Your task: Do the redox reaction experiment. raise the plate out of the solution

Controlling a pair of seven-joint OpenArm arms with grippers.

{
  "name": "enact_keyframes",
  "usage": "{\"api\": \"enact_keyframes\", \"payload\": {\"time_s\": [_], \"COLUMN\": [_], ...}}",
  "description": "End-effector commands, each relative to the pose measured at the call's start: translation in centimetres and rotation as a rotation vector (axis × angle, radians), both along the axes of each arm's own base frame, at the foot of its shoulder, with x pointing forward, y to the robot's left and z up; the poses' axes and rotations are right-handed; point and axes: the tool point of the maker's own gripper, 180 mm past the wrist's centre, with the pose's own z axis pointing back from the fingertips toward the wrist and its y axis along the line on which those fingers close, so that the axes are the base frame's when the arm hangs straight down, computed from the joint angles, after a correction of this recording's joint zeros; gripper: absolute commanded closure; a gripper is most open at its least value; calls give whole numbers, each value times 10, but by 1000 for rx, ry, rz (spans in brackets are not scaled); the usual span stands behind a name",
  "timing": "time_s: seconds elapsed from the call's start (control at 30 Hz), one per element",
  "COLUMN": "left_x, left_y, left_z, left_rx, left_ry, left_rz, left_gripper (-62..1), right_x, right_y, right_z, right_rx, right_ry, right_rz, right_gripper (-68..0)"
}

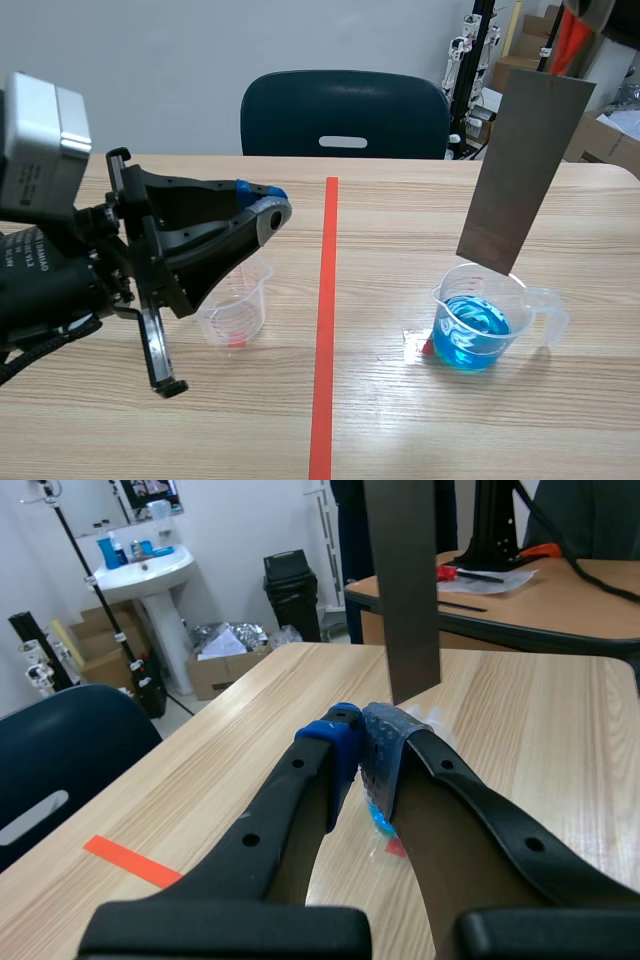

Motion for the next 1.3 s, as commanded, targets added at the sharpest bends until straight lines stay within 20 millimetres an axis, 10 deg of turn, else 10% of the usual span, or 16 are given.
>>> {"api": "enact_keyframes", "payload": {"time_s": [0.0,1.27], "left_x": [2,11], "left_y": [-5,-39], "left_z": [8,21], "left_rx": [-33,-7], "left_ry": [-13,-73], "left_rz": [-4,-59], "left_gripper": [-33,-34], "right_x": [-1,-5], "right_y": [2,0], "right_z": [11,45], "right_rx": [13,71], "right_ry": [-26,24], "right_rz": [15,89], "right_gripper": [-2,-2]}}
